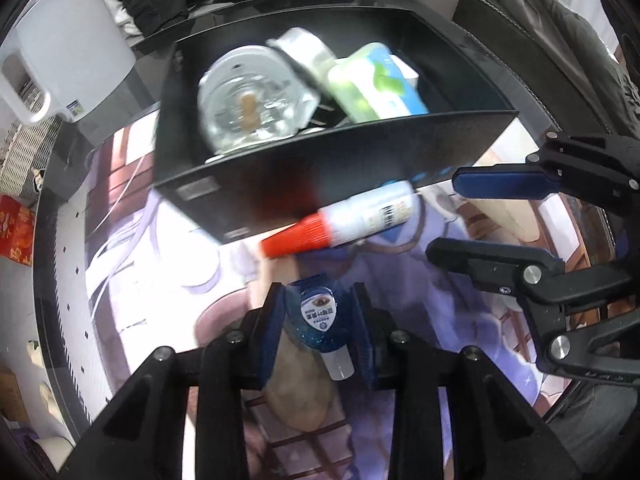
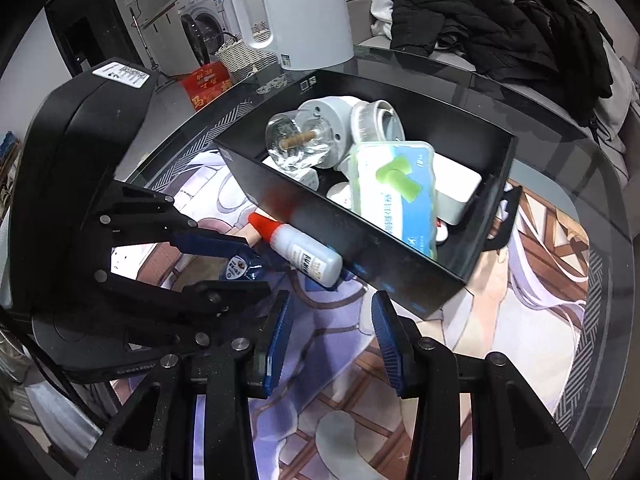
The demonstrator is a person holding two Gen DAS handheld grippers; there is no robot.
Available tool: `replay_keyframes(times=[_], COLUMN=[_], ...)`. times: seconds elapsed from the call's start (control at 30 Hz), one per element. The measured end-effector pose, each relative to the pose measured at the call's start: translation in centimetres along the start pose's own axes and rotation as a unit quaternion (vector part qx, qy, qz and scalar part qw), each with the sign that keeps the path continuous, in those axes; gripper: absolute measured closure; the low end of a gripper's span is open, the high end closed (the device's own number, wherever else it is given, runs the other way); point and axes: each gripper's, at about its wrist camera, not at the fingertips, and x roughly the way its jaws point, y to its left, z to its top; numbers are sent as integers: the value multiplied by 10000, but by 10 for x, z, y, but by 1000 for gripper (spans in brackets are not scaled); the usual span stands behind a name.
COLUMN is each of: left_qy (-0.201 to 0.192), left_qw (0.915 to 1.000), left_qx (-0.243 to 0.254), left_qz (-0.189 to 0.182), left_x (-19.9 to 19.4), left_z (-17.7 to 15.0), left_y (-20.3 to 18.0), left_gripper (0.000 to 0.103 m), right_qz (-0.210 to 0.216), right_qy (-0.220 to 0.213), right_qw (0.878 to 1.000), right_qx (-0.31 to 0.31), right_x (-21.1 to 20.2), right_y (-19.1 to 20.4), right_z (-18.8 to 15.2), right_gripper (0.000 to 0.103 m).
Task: Organize rigid objects
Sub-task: 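Grasp the blue eye-drop bottle with the left tool while the right tool approaches the glue bottle, then grasp the white red-capped glue bottle with the right tool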
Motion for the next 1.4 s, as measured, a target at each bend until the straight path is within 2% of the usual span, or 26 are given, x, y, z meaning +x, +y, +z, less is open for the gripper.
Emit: replay_keyframes(times=[0.33,0.53,0.8,0.97,1.03,1.1,1.13,1.2,1.3,1.4], left_qy=[12,14,31,35,35,41,48,55,57,44], left_qw=[9994,9990,9991,9991,9990,9990,9990,9992,9997,10000], left_qx=[-355,-453,-432,-414,-436,-440,-434,-384,-242,-9], left_qz=[16,-4,11,61,40,-1,-12,-4,-15,48], left_x=[-9,-9,-12,-11,-11,-12,-11,-11,-10,-10], left_z=[-19,-21,-23,-23,-22,-22,-21,-20,-20,-20], left_y=[42,60,56,51,51,50,49,45,36,24], left_gripper=[72,72,72,72,72,72,72,72,72,72], right_qz=[-243,-183,-121,-607,-781,-475,-313,-236,-264,-226], right_qy=[-122,43,300,275,425,482,571,608,714,849], right_qw=[9984,9981,9982,9931,9902,9950,9962,9963,9954,9950], right_qx=[-500,-579,-500,-966,-1073,-734,-576,-569,-582,-480], right_x=[16,31,35,43,52,55,55,52,49,44], right_y=[35,45,42,53,54,44,39,37,39,40], right_z=[21,29,34,30,27,27,27,25,20,12], right_gripper=[61,61,61,60,59,60,60,74,78,79])
